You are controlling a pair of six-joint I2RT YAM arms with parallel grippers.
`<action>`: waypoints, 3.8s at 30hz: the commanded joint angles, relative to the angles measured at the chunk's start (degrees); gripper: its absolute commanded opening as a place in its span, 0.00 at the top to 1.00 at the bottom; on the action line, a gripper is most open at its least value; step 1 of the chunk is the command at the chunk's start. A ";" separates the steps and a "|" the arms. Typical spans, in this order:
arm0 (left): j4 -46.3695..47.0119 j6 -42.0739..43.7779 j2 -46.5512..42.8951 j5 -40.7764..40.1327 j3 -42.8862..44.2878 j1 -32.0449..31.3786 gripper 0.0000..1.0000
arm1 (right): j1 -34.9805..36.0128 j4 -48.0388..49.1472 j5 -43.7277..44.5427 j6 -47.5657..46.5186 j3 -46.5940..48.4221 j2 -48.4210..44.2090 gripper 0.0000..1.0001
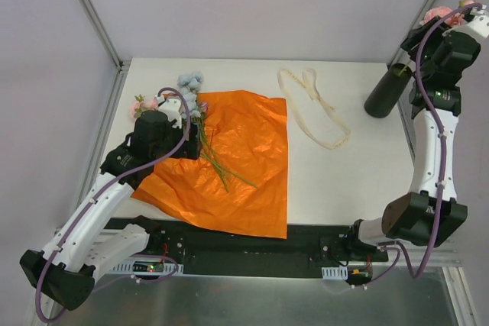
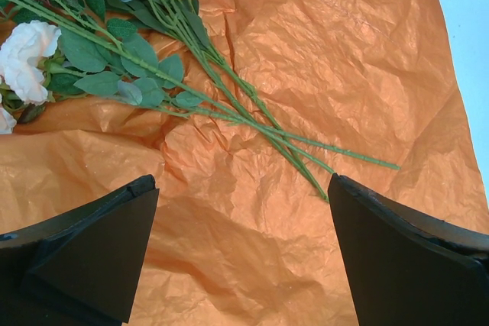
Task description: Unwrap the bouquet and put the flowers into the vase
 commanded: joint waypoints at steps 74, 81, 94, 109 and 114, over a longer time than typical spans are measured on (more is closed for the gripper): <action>4.27 -56.87 38.51 -13.11 4.03 0.14 1.00 | 26.37 -29.36 -10.41 16.31 -21.17 -26.93 0.43; 2.51 -55.55 33.95 -15.40 4.20 0.14 1.00 | 26.37 -29.45 -11.46 17.71 -21.61 -27.02 0.43; 2.24 -53.70 34.47 -13.47 3.68 0.14 1.00 | 26.46 -29.45 -12.51 18.59 -21.35 -27.46 0.42; 3.12 -51.42 37.01 -11.45 4.11 0.14 1.00 | 26.46 -29.97 -12.25 17.98 -21.17 -28.25 0.42; 4.71 -50.98 37.63 -9.95 3.85 0.14 1.00 | 26.37 -30.33 -12.07 17.71 -20.38 -28.16 0.42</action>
